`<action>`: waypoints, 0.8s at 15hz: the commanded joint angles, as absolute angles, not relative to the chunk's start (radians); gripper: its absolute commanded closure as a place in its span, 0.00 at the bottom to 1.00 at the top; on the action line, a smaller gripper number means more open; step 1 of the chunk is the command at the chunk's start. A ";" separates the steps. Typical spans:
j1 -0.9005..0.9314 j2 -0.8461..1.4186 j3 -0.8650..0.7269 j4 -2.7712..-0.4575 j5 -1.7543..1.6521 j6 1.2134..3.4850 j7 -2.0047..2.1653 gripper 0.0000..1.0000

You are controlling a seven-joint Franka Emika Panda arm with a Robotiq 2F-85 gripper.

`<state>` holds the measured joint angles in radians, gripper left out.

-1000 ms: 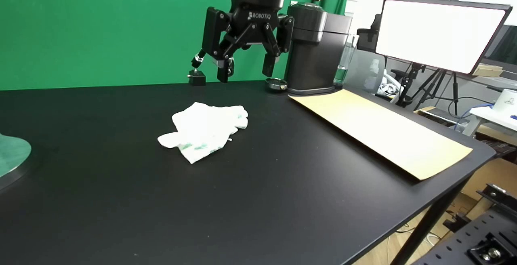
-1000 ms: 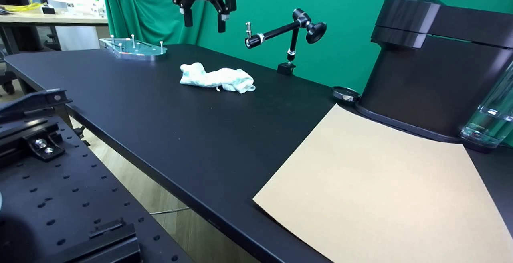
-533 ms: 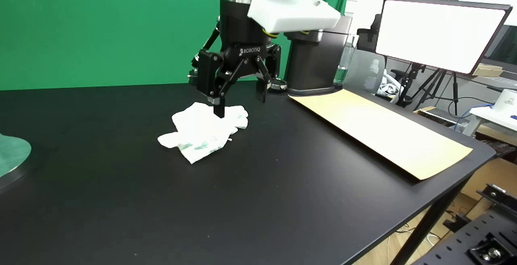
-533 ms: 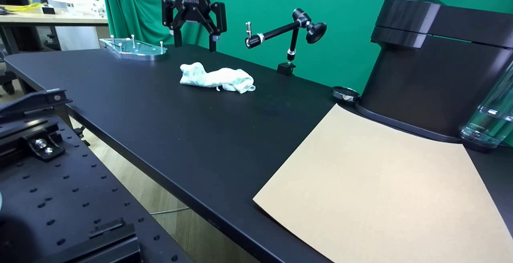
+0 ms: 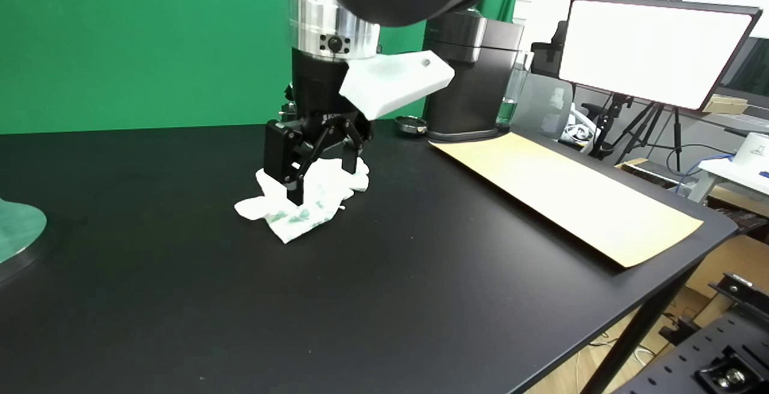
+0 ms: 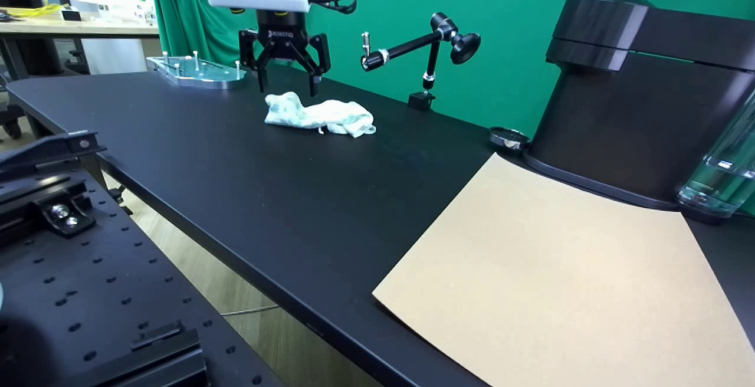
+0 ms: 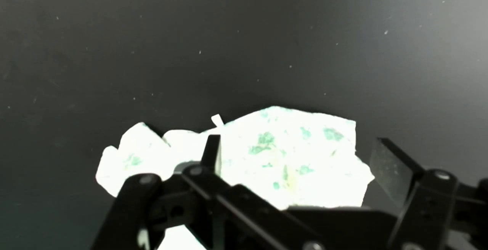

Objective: Place the cloth on the black stand

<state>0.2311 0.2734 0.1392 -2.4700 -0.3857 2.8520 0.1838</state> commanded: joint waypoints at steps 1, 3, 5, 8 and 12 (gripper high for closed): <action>0.263 0.361 0.107 -2.405 -0.453 2.909 0.194 0.00; 0.259 0.401 0.119 -2.382 -0.444 2.933 0.175 0.25; 0.264 0.426 0.120 -2.367 -0.441 2.949 0.170 0.33; 0.282 0.444 0.103 -2.352 -0.447 2.970 0.180 0.55; 0.302 0.431 0.074 -2.348 -0.448 2.969 0.207 0.82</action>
